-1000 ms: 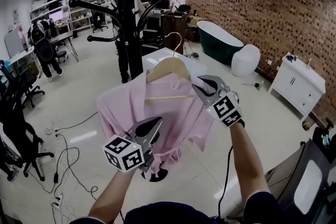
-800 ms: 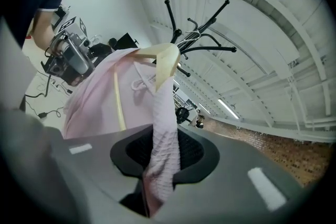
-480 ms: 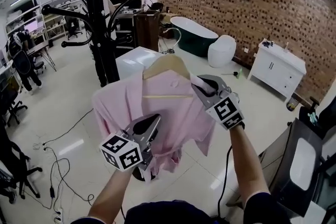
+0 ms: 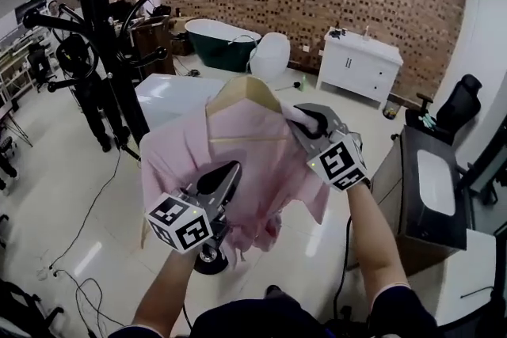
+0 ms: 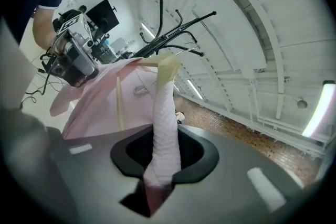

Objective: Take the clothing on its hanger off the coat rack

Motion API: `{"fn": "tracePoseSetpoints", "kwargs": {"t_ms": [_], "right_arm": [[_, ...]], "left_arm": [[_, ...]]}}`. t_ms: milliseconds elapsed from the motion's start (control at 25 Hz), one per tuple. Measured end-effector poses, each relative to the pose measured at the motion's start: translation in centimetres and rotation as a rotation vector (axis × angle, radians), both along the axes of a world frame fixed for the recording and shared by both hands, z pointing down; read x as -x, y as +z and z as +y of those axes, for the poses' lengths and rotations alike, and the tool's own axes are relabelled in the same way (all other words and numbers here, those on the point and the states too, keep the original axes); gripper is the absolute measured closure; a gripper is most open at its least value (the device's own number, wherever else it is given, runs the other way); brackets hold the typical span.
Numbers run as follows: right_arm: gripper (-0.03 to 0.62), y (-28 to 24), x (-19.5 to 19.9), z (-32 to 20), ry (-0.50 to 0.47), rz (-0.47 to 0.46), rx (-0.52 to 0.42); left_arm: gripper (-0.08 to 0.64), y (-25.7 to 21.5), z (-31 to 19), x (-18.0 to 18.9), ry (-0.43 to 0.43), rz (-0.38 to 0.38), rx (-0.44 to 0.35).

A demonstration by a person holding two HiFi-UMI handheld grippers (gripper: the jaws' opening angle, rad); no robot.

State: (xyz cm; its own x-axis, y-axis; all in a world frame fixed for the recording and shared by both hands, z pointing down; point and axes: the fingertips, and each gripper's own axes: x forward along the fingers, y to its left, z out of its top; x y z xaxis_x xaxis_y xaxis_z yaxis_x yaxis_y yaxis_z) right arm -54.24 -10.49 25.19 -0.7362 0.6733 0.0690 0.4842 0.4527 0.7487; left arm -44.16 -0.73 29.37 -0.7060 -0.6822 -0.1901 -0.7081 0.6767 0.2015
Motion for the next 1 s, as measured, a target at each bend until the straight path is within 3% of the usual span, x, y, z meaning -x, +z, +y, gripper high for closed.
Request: {"fn": "tracePoseSetpoints", "kwargs": {"t_ms": [360,600,1000], "right_arm": [[0.508,0.0,-8.3,-5.1,0.350,-0.020,0.018],[0.508,-1.1,-14.9,-9.1,0.532,-0.031,0.034],[0.508,-2.4,-28.5,-16.3,0.803,-0.053,0.030]], "left_arm": [[0.548,0.0,-0.7,-3.4,0.299,-0.011,-0.009],[0.548,-0.4,-3.5,-6.3,0.448,-0.006,-0.021],[0.548,-0.8,-11.0,-16.3,0.720,-0.026,-0.059]]}}
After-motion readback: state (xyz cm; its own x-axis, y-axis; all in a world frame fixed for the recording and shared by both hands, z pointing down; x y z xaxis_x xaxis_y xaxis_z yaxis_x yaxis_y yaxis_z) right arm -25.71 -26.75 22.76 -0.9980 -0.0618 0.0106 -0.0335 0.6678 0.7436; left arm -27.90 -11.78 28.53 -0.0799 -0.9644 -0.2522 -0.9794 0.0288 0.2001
